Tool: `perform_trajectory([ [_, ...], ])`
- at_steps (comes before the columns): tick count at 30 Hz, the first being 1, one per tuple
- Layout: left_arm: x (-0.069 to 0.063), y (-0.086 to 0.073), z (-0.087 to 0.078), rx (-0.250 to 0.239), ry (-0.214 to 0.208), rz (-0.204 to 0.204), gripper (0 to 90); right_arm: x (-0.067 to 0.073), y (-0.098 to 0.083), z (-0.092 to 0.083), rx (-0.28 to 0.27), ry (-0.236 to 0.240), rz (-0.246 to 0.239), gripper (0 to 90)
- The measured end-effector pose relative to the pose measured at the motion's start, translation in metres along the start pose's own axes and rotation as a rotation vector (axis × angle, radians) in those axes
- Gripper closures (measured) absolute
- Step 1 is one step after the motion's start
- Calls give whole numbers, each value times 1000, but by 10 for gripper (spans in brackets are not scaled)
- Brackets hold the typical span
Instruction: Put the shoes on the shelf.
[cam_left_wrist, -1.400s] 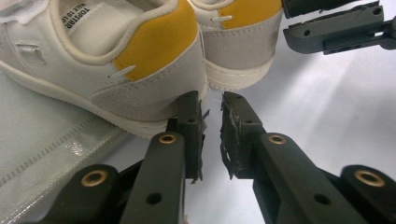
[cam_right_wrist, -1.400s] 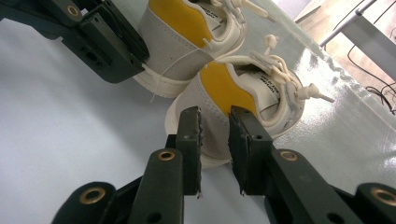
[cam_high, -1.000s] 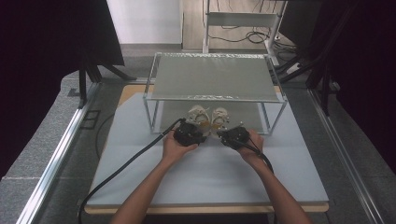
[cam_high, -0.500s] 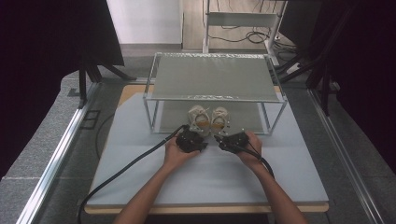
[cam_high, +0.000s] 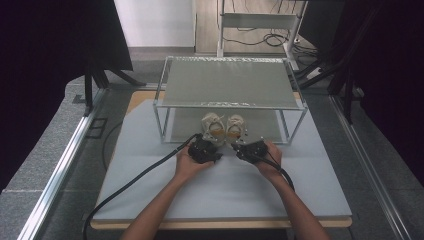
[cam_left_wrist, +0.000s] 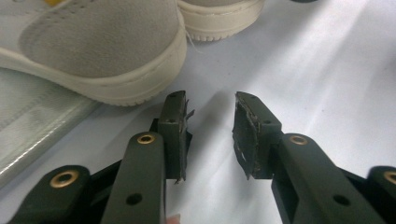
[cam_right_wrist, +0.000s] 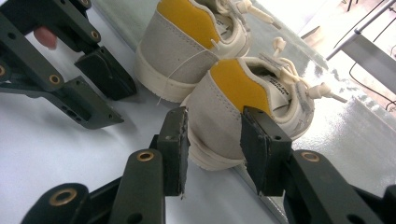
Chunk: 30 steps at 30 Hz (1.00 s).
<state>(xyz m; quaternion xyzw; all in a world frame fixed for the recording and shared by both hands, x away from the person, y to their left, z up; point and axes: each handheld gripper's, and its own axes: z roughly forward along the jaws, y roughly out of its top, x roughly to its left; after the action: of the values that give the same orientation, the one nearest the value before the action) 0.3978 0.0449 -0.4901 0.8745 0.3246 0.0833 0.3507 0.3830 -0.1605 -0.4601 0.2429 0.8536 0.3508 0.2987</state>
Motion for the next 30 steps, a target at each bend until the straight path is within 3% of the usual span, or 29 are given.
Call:
perform_trajectory([
  [6, -3, 0, -9, 2, 28, 27, 531, -2, 1, -2, 2, -15, 7, 612],
  [7, -5, 0, -12, -5, 32, 7, 511, -3, 1, -3, -1, -15, 19, 612],
  [14, -11, 1, -32, -60, 32, 2, 442, -7, 1, -18, -43, 3, 69, 613],
  [15, -13, 1, -35, -65, 50, 5, 438, -7, 1, -21, -51, 6, 72, 612],
  [17, -19, 0, -40, -65, 106, 50, 430, -5, 2, -26, -62, 14, 75, 606],
  [18, -21, -1, -42, -73, 108, 59, 426, -4, 2, -27, -67, 12, 73, 603],
  [25, -27, -7, -54, -118, 54, 34, 425, -4, -2, -35, -85, 8, 86, 587],
  [30, -25, -12, -58, -140, 44, 7, 423, -6, -8, -41, -121, 11, 136, 587],
])
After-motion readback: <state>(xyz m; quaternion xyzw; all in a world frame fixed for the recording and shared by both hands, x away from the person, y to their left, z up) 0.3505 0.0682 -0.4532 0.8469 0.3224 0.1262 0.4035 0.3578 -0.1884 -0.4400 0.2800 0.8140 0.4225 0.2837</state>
